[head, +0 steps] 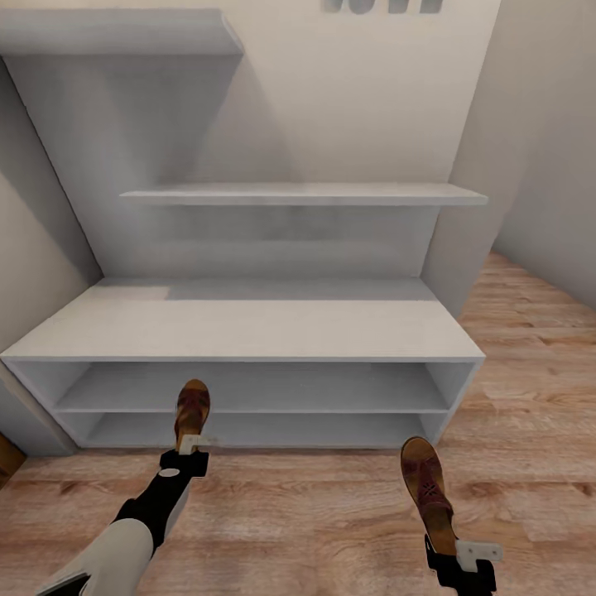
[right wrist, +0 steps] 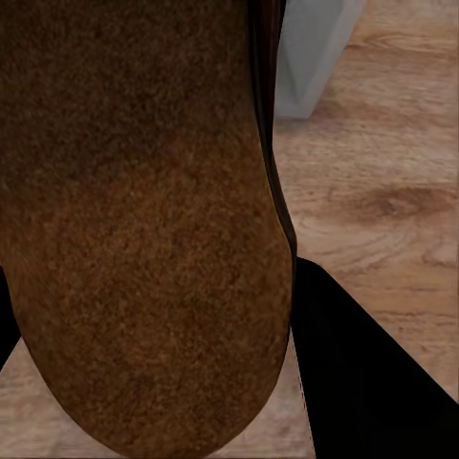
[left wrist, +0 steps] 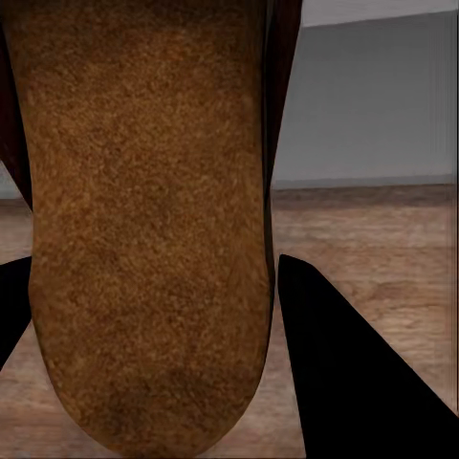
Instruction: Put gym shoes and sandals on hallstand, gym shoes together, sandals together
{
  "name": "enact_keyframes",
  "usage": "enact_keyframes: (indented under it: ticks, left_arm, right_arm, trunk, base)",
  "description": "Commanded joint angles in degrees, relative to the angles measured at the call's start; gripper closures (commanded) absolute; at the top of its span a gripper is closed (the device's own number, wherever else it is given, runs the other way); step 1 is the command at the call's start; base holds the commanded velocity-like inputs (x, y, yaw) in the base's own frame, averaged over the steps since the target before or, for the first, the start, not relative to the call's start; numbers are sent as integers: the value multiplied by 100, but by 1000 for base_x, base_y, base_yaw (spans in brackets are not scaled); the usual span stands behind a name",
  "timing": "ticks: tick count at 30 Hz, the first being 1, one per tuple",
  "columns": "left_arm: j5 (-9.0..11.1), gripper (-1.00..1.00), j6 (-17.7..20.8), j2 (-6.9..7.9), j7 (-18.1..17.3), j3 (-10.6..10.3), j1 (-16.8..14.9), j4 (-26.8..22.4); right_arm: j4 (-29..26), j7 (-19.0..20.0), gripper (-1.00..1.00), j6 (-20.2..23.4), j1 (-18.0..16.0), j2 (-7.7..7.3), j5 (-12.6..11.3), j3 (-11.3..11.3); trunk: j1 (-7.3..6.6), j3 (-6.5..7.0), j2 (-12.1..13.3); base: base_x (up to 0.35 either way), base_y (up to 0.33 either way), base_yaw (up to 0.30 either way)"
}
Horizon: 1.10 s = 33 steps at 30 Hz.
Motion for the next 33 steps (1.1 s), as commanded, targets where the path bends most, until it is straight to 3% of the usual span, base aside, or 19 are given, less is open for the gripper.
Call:
enact_keyframes:
  ticks: [1,10,33]
  left_arm:
    - [-63,100,6,-7,6,28,-1,-9]
    - [-64,100,31,-42,0,24,-19,-58]
    - [-61,100,108,-112,-214,24,-95,-181]
  right_arm:
    - [6,-25,100,-14,-4,1,44,-18]
    - [6,-27,100,-14,-4,1,44,-18]
    - [9,-30,100,-14,-4,4,44,-18]
  trunk:
    - [2,-5,-2]
    - [2,-5,-2]
    - [2,-5,-2]
  base:
    - [187,-62,0]
    - [68,-14,0]
    - [221,0,0]
